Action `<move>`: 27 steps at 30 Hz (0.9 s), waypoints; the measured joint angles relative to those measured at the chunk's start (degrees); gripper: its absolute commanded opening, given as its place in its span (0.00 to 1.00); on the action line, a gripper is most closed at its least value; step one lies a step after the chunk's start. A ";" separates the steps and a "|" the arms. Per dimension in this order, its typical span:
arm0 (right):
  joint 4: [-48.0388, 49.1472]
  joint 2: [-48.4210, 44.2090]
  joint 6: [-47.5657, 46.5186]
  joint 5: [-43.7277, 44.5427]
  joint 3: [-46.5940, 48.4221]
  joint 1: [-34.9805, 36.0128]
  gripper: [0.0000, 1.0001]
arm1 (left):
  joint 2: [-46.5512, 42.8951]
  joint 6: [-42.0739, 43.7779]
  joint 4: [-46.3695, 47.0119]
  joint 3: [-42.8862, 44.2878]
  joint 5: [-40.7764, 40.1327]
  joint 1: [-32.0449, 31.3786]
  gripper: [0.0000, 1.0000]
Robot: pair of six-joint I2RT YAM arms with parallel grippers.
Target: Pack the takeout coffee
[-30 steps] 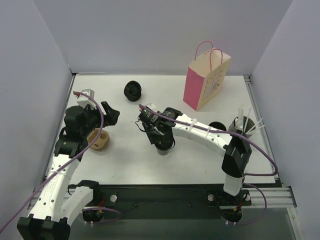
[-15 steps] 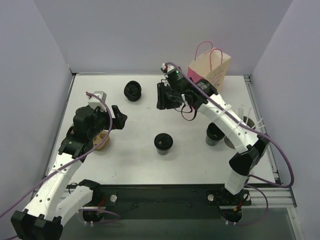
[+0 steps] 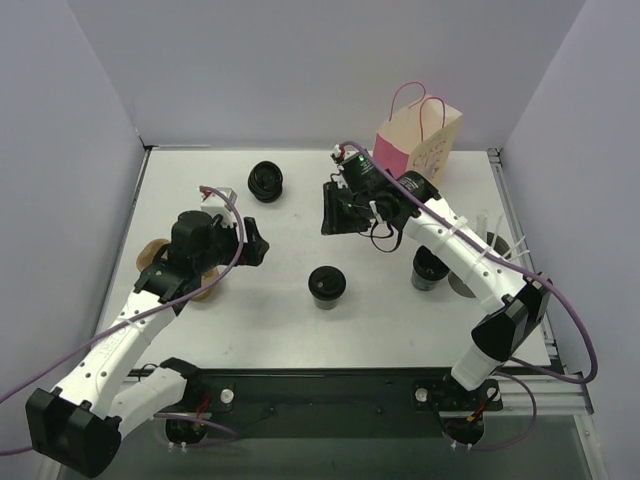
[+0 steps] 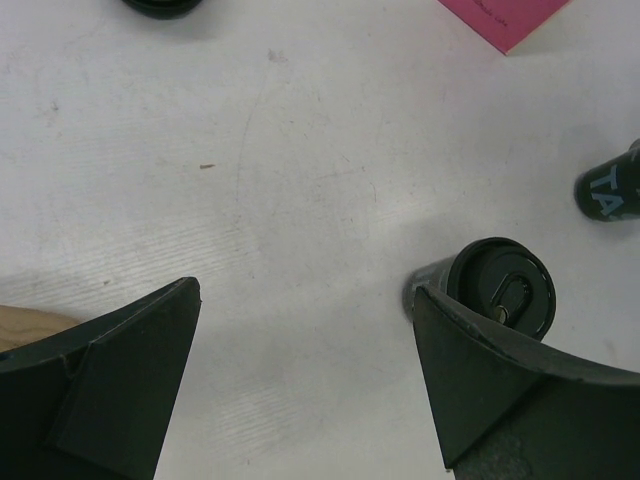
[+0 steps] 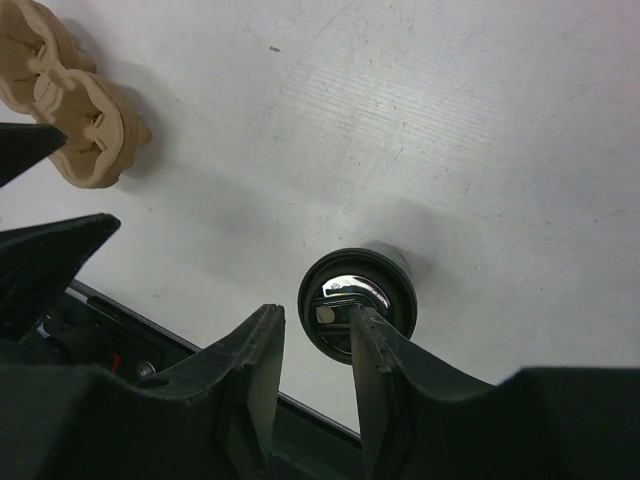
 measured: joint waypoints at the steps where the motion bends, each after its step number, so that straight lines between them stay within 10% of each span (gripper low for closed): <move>1: 0.11 -0.02 0.35 -0.02 0.00 -0.02 0.34 | 0.26 -0.22 -0.52 0.00 0.24 -0.48 0.97; 27: 9.86 -5.68 -8.57 -19.98 -23.87 -11.23 0.56 | 10.86 -12.17 13.53 -8.74 13.46 -8.46 0.85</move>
